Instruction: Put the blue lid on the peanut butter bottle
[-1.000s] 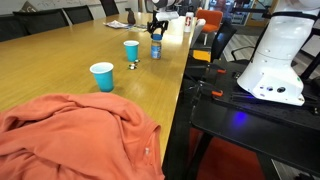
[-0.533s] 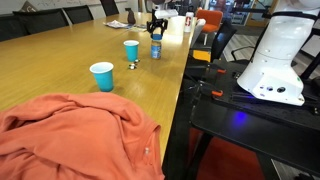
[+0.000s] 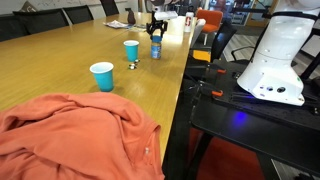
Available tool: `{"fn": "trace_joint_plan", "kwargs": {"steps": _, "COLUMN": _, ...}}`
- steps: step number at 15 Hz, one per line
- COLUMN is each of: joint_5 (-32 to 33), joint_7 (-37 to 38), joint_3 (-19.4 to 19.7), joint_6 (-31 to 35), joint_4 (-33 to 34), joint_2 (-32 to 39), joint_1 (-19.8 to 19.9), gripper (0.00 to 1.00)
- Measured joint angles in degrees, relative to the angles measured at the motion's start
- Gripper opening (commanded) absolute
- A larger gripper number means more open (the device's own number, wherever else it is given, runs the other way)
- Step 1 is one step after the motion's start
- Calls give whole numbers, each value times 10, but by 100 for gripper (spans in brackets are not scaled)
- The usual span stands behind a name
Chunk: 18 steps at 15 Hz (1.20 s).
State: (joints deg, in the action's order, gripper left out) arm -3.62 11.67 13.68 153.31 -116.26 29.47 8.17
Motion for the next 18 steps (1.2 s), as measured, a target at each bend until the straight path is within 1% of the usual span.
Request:
{"fn": "trace_joint_plan", "kwargs": {"steps": 11, "joint_5": 0, "joint_7": 0, "joint_3": 1, "joint_6": 0, "joint_4": 14, "joint_2": 19, "joint_1": 1, "gripper": 55}}
{"fn": "trace_joint_plan", "kwargs": {"steps": 12, "joint_5": 0, "joint_7": 0, "joint_3": 1, "joint_6": 0, "joint_4": 16, "joint_2": 20, "joint_1": 1, "gripper": 95}}
{"fn": "trace_joint_plan", "kwargs": {"steps": 14, "joint_5": 0, "joint_7": 0, "joint_3": 1, "joint_6": 0, "joint_4": 16, "joint_2": 21, "joint_1": 1, "gripper": 100}}
{"fn": "trace_joint_plan", "kwargs": {"steps": 18, "joint_5": 0, "joint_7": 0, "joint_3": 2, "joint_6": 0, "joint_4": 17, "joint_2": 23, "joint_1": 2, "gripper": 100}}
